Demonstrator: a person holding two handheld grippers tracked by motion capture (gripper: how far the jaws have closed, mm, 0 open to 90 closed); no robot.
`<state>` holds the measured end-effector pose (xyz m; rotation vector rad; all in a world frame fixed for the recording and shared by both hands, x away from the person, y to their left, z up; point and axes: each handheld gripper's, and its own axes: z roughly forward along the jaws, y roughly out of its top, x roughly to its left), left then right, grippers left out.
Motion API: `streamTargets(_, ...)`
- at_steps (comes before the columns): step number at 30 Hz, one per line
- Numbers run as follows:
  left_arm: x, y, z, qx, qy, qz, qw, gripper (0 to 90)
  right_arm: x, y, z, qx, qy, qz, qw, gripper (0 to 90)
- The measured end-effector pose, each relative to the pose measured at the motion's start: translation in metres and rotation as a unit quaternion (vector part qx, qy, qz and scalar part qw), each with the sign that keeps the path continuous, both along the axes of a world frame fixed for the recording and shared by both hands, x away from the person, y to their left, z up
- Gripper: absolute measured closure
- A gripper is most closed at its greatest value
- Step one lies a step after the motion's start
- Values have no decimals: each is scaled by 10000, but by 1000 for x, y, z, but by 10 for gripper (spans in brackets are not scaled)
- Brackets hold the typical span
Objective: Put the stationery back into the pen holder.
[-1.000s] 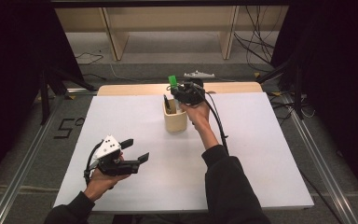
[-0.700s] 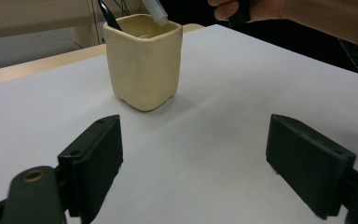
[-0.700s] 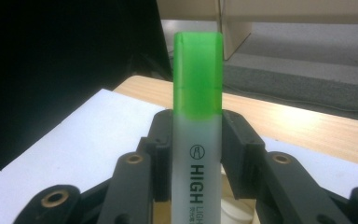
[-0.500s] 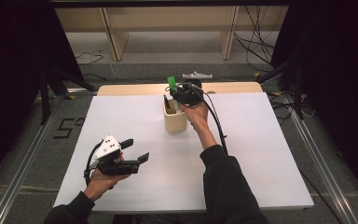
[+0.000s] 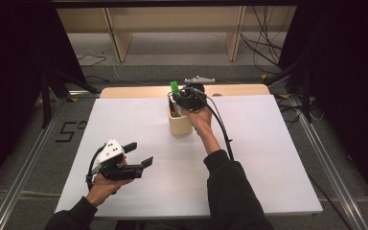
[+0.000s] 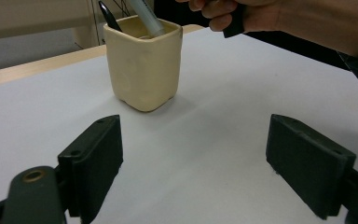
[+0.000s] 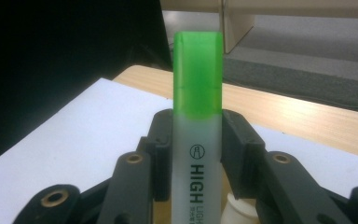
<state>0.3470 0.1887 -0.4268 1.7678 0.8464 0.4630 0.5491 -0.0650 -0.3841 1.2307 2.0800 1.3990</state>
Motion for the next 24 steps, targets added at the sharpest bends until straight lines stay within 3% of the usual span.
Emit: streamTargets(24,0,1,0,22,5,9,10000,182,-1,-5,-18,-112,160,-30,9998,668)
